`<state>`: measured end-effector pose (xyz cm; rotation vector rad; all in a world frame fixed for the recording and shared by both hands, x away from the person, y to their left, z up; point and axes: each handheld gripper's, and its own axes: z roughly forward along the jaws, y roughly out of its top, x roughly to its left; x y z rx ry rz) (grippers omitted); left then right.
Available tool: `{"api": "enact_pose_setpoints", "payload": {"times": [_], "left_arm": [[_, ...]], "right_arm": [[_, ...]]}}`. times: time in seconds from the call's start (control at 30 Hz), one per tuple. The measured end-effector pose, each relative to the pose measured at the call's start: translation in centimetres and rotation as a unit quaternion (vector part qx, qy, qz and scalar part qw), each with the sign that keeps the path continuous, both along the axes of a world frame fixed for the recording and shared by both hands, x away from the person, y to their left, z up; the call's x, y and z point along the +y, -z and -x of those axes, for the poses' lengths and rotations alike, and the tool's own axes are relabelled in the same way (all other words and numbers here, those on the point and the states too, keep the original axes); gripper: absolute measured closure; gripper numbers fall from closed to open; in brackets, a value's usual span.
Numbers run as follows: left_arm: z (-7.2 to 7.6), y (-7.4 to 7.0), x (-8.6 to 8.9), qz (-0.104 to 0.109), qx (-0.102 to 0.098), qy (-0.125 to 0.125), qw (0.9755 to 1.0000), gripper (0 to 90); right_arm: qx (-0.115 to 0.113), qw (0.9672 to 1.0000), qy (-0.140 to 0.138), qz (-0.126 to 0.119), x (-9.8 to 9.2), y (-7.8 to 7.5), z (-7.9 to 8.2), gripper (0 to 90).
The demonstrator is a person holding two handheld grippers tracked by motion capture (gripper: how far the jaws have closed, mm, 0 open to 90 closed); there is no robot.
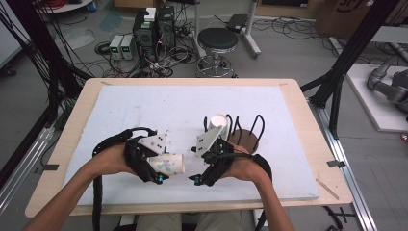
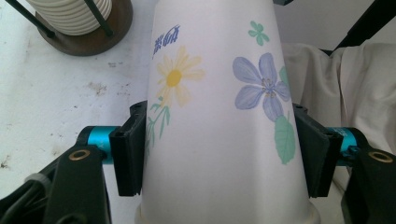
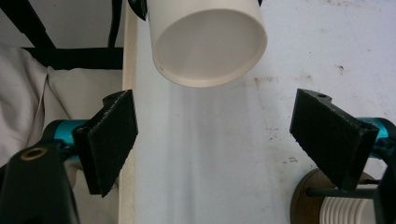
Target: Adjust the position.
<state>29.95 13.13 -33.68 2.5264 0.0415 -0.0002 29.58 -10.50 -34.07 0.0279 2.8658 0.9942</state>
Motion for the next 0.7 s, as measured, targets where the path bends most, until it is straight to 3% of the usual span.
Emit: {"api": "enact_pose_setpoints", "payload": {"times": [0.27,0.7], "left_arm": [[0.0,0.3,-0.8,-0.025,0.002,0.006,0.9997,31.3],[0.2,0.2,-2.5,-0.027,0.005,0.016,0.9995,31.3]], "right_arm": [[0.001,0.9999,-0.004,0.009,0.4,0.2,0.0,15.7],[0.003,0.9996,-0.022,0.02,1.6,0.3,0.1,15.9]]}}
